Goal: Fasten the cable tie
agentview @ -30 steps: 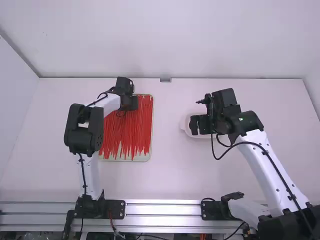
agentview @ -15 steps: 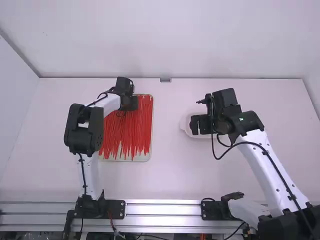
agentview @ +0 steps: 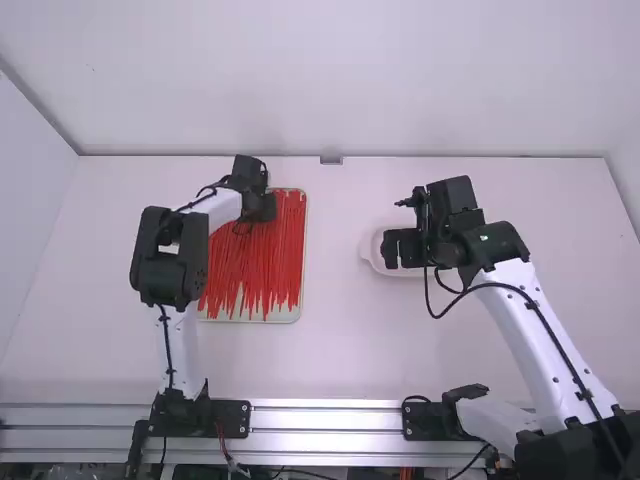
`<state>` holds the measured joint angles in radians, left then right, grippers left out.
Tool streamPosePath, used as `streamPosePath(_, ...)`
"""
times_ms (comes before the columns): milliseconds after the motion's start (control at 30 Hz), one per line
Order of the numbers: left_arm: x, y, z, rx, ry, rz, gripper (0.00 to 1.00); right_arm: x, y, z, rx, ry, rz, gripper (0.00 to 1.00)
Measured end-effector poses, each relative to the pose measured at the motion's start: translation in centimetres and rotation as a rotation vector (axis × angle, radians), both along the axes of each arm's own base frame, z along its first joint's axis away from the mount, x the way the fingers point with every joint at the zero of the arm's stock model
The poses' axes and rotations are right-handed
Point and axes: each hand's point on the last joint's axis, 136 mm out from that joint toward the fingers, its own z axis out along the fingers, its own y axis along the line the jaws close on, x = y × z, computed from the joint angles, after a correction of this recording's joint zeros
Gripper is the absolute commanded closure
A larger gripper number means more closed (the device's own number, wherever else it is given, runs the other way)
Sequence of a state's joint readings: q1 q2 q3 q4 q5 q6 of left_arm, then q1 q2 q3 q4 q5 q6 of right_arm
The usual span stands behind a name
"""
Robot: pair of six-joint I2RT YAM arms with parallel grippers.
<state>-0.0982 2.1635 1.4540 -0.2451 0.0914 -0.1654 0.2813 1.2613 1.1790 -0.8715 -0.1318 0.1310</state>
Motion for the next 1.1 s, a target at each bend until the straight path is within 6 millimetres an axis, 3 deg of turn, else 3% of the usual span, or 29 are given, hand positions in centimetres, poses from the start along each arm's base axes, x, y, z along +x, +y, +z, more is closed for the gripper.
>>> streamPosePath(633, 0.19, 0.21, -0.42, 0.000, 0.001, 0.004, 0.92, 0.09, 0.01, 0.05, 0.001, -0.004, 0.000, 0.00)
streamPosePath(867, 0.04, 0.23, -0.59, 0.004, 0.008, -0.002, 0.85, 0.09, 0.01, 0.05, 0.000, -0.004, 0.000, 0.00)
streamPosePath(1100, -0.07, 0.24, -0.90, 0.005, 0.016, -0.002, 0.85, 0.10, 0.01, 0.05, 0.000, -0.005, 0.000, 0.00)
